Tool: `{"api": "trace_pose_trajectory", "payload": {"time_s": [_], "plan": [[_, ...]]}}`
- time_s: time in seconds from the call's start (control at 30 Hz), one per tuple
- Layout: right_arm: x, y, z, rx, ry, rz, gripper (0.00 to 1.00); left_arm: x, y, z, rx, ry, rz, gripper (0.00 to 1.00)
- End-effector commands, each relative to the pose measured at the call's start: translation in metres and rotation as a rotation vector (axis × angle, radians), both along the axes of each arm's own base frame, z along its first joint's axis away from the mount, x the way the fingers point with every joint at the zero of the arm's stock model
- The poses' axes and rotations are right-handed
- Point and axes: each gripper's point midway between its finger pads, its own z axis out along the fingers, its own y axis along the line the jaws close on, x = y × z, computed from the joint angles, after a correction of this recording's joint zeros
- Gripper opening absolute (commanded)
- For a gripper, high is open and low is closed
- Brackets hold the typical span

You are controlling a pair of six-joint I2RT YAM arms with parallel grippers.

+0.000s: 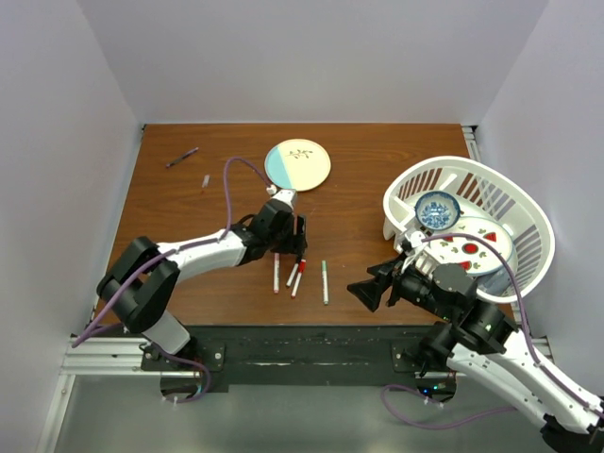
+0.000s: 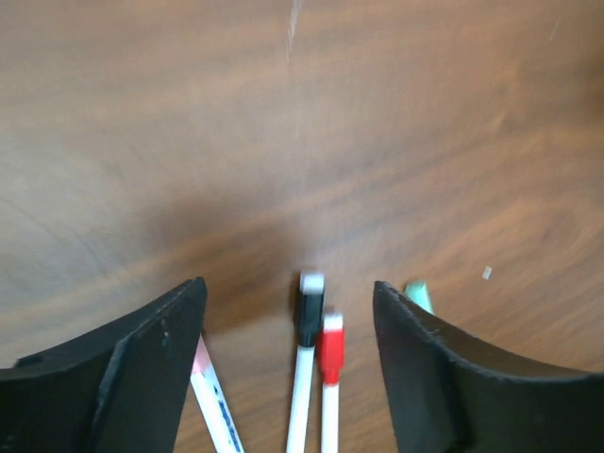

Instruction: Insert the pens into the pen caps

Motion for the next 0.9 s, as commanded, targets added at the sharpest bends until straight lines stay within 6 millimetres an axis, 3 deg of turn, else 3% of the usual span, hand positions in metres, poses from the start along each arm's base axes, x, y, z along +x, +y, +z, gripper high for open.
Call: {"api": "trace_pose_trajectory", "payload": {"time_s": [0.0,0.07,0.17,0.2,0.27,0.3,0.37,0.4,0.47,0.57,0.63,0.67,0.7,0.8,0.87], "plan": [[0.001,-0.003,0.027,0.05,-0.055,-0.014,0.85,0.044,0.017,0.069,0.048,-0.194,0.115,0.79],[0.0,-0.004,0.029,0.052,-0.058,-0.014,0.85,0.061,0.027,0.088,0.054,-0.226,0.173,0.8],[-0.002,-0.007,0.031,0.046,-0.058,-0.016,0.85,0.1,0.062,0.12,0.088,-0.299,0.29,0.78],[-0.002,-0.007,0.034,0.055,-0.063,-0.017,0.85,0.12,0.091,0.125,0.114,-0.314,0.359,0.78],[-0.003,-0.008,0.038,0.072,-0.074,-0.019,0.85,0.148,0.123,0.152,0.132,-0.378,0.436,0.78],[-0.004,-0.009,0.042,0.086,-0.073,-0.024,0.84,0.164,0.156,0.154,0.145,-0.382,0.517,0.78],[-0.006,-0.011,0.047,0.11,-0.082,-0.028,0.84,0.188,0.178,0.177,0.074,-0.428,0.556,0.78],[-0.007,-0.011,0.049,0.124,-0.078,-0.03,0.84,0.2,0.207,0.175,0.07,-0.425,0.605,0.78],[-0.009,-0.013,0.052,0.142,-0.079,-0.031,0.84,0.22,0.225,0.195,0.029,-0.493,0.622,0.78],[-0.009,-0.016,0.056,0.177,-0.085,-0.046,0.84,0.247,0.271,0.195,0.039,-0.552,0.667,0.78],[-0.009,-0.017,0.058,0.19,-0.093,-0.051,0.84,0.266,0.278,0.175,0.018,-0.523,0.641,0.78],[-0.008,-0.017,0.057,0.19,-0.094,-0.055,0.84,0.273,0.297,0.168,0.014,-0.518,0.661,0.78],[-0.008,-0.017,0.058,0.189,-0.095,-0.06,0.84,0.284,0.304,0.15,0.011,-0.49,0.662,0.78],[-0.007,-0.019,0.065,0.195,-0.105,-0.068,0.84,0.311,0.318,0.122,-0.028,-0.462,0.639,0.77],[-0.006,-0.018,0.066,0.189,-0.107,-0.064,0.83,0.324,0.325,0.114,-0.029,-0.456,0.609,0.77]]}}
